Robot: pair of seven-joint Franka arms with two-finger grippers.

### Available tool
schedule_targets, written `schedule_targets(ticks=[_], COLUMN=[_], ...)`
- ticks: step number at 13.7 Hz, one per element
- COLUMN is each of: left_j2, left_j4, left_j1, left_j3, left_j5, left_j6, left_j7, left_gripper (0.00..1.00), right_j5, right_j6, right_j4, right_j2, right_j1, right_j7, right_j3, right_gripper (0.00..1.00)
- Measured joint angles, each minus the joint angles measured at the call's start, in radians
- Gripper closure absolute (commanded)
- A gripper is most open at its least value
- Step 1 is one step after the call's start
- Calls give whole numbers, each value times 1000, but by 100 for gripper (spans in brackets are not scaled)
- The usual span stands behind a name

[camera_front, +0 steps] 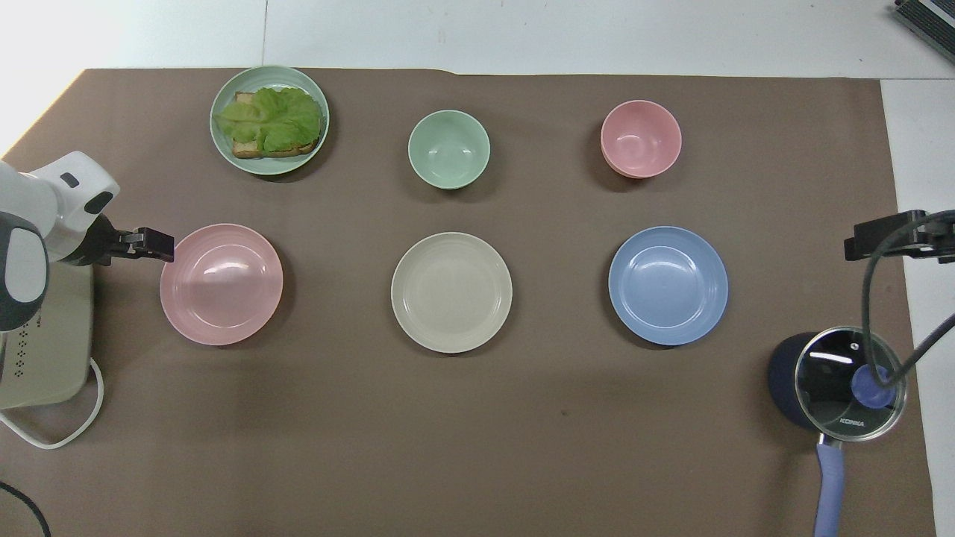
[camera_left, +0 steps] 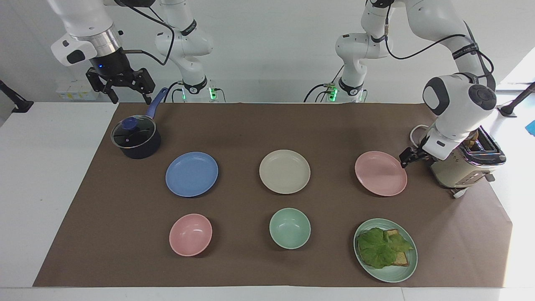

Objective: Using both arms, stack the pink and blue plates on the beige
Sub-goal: 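Reach the left gripper to the pink plate rim and grasp it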

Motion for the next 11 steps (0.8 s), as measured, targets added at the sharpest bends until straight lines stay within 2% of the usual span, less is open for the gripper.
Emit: schedule_targets(ticks=[2, 7, 8, 9, 11], left_j2=[25, 31, 28, 22, 14], left_j4=[-32, -127, -140, -151, -161], left_j1=[2, 25, 28, 29, 29], left_j3=[0, 1, 1, 1, -3], left_j5=[0, 0, -1, -1, -1], left_j6=[49, 58, 58, 59, 59], left_j7=[-24, -59, -73, -105, -150], left_gripper=[0, 0, 30, 70, 92], right_j5=[0, 0, 0, 0, 0], right_j6=[0, 0, 0, 0, 0], right_j4=[0, 0, 0, 0, 0], right_j2=[0, 0, 0, 0, 0], right_j1=[0, 0, 0, 0, 0], right_j7=[0, 0, 0, 0, 0], right_j3=[0, -1, -1, -1, -1], right_gripper=[0, 0, 0, 0, 0])
